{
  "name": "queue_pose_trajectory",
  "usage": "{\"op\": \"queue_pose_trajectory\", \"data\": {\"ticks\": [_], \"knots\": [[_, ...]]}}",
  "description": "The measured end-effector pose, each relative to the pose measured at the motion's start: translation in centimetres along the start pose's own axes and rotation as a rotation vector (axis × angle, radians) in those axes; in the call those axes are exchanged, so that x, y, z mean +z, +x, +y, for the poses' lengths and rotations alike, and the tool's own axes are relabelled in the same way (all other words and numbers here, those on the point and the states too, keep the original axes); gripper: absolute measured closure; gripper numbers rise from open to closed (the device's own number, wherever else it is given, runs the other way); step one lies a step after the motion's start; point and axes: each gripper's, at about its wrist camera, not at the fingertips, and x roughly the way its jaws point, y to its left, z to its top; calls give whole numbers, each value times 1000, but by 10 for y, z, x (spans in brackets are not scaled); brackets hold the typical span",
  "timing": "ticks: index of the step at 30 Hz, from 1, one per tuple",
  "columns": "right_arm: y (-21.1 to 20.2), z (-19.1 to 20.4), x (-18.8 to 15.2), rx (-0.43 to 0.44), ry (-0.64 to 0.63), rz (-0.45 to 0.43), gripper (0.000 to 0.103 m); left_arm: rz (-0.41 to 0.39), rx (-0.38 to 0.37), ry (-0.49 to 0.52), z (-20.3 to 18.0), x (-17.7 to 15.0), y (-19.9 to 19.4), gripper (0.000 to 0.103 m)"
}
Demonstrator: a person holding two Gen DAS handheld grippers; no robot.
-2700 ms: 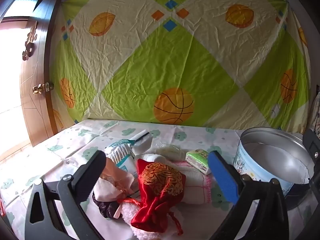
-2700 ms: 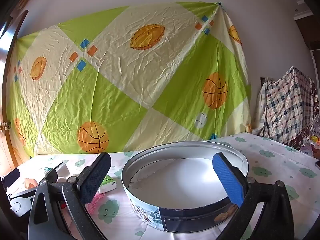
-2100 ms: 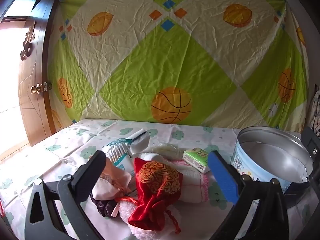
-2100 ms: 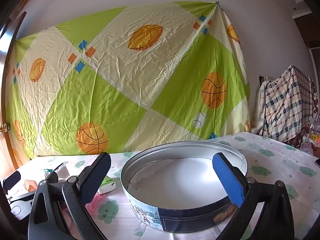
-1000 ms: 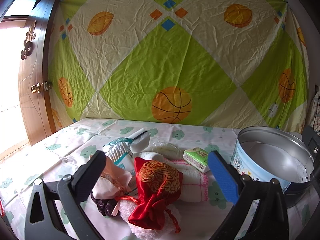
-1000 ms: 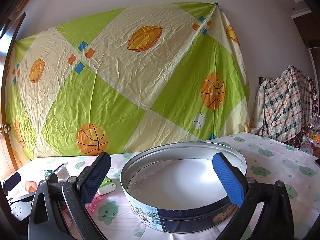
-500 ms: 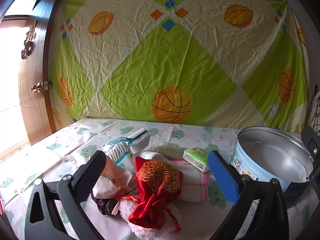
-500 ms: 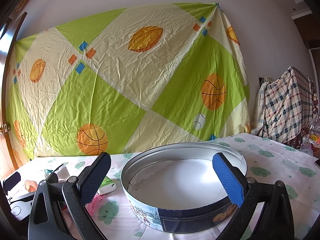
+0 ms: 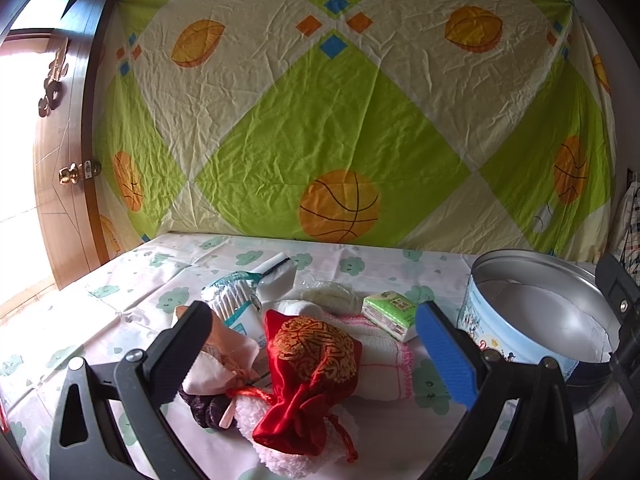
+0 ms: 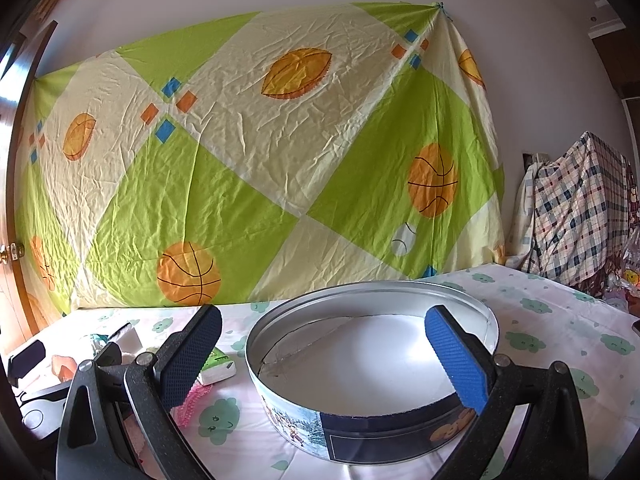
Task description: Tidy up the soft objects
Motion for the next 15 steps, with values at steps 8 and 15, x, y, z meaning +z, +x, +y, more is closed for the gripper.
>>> {"op": "queue_pose_trajectory", "data": {"ticks": [8, 15], "knots": [[-1, 0, 0, 14, -2, -4, 0, 4, 2, -19, 2, 1, 0, 0], [4, 3, -1, 28, -5, 17, 0, 20, -45, -102, 19, 1, -1, 0]]}}
